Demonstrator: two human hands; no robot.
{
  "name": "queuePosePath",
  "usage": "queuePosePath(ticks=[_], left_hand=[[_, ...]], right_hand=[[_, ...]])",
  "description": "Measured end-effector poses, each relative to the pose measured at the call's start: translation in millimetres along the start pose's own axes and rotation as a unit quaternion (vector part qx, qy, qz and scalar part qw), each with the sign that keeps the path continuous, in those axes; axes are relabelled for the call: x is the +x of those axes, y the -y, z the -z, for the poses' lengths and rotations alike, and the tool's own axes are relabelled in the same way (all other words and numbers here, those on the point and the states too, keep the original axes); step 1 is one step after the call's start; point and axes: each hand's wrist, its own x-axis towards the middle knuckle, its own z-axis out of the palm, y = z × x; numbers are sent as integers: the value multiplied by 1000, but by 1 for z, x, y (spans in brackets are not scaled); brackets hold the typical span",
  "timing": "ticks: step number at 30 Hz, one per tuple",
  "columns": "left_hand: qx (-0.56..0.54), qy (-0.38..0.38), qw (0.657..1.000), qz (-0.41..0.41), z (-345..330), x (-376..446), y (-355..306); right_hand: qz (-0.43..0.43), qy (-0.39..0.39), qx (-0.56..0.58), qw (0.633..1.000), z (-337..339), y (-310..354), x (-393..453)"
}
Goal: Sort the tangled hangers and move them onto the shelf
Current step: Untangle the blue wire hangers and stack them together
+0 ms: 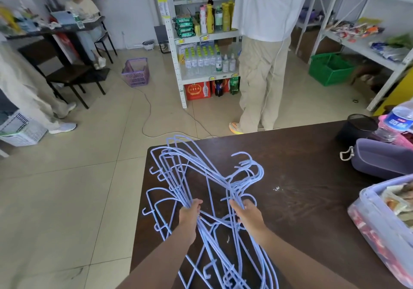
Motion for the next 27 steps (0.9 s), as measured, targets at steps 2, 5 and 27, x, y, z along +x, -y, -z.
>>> queuePosePath(ticks=[2,5,27], left_hand=[[41,-22,999,8,0,-5,0],[0,-26,1000,-4,-1,-6,1],[-47,57,994,79,13,-1,21]], right_hand=[[20,-6,-45,999,-1,-2,0],[67,-27,-36,997,3,-3,-6],[102,-102,35,989,24,-14,-7]])
